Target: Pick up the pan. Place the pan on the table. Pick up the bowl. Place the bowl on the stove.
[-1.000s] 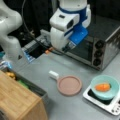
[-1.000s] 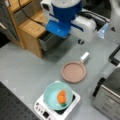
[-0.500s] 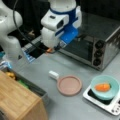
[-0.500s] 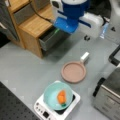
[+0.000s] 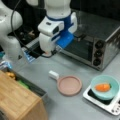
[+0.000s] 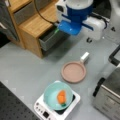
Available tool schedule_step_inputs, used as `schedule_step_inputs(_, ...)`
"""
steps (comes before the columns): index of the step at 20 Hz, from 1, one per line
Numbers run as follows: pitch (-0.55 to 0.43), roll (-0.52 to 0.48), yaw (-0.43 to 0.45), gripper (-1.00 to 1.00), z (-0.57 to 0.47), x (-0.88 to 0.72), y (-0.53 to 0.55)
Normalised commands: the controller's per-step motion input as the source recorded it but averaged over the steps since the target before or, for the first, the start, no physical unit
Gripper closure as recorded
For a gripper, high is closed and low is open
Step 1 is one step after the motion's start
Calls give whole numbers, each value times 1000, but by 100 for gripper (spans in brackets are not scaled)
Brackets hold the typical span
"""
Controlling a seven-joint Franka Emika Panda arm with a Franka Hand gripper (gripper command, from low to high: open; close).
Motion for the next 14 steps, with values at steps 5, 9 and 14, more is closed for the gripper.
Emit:
schedule_step_inputs(5,-254,-9,145,-100,-230,-383,-31)
schedule_step_inputs(9,-241,-17,125,-100,-143,-360,-1)
schedule_step_inputs(14,-233,-23,140,-100,-160,-329,20)
